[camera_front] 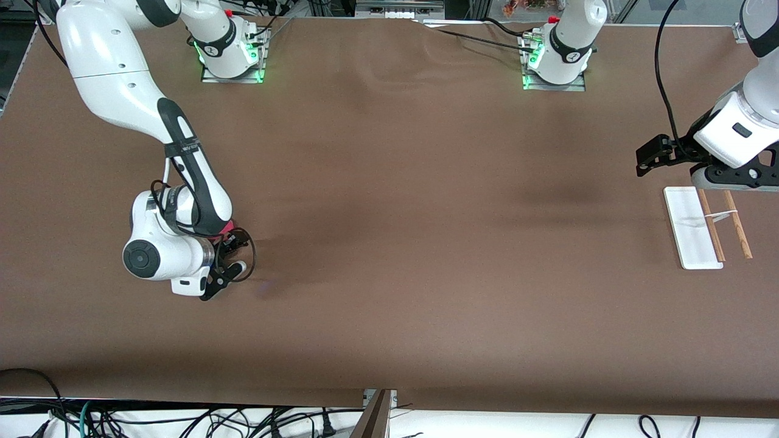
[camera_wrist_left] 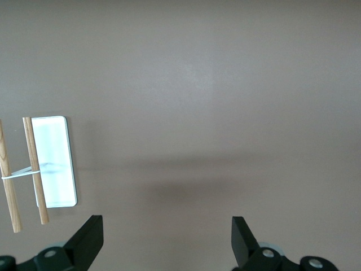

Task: Pass towel and hang on rack
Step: 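Close the right gripper on the pink towel's edge, then lift the towel with the right gripper toward the table middle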

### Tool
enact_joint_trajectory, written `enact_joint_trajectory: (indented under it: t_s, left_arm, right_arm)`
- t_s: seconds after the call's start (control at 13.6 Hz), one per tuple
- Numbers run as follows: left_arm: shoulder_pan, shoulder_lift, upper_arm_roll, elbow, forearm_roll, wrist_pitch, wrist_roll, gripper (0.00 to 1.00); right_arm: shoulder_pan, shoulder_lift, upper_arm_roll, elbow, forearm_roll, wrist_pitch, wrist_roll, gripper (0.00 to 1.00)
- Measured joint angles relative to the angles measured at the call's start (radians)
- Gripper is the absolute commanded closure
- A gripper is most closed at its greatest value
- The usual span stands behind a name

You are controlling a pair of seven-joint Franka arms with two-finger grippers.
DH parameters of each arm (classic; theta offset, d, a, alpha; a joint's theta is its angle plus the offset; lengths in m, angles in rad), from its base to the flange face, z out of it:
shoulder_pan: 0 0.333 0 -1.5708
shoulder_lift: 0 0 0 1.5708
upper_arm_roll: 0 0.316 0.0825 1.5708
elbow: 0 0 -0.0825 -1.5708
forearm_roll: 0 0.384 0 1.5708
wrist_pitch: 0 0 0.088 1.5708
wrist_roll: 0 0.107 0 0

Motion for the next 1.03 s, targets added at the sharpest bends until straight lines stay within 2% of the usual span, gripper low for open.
enact_joint_trajectory:
  t_s: [0.22, 0.44, 0.81, 1.03]
  left_arm:
    - [0.0, 0.0, 0.0, 0.0, 0.0, 0.0, 0.0, 0.0]
    - [0.0, 0.0, 0.0, 0.0, 0.0, 0.0, 0.0, 0.0]
    - [0.0, 0.0, 0.0, 0.0, 0.0, 0.0, 0.0, 0.0]
    - [0.0, 0.0, 0.0, 0.0, 0.0, 0.0, 0.0, 0.0]
  right_arm:
    - [-0.008, 0.0, 0.0, 0.0, 0.0, -0.024, 0.0, 1.0]
    - [-0.016, 0.0, 0.0, 0.0, 0.003, -0.047, 0.0, 1.0]
    - [-0.021, -0.004, 0.0, 0.01, 0.059, -0.111, 0.002, 1.0]
    - [-0.016, -0.012, 0.003, 0.087, 0.06, -0.225, 0.028, 1.0]
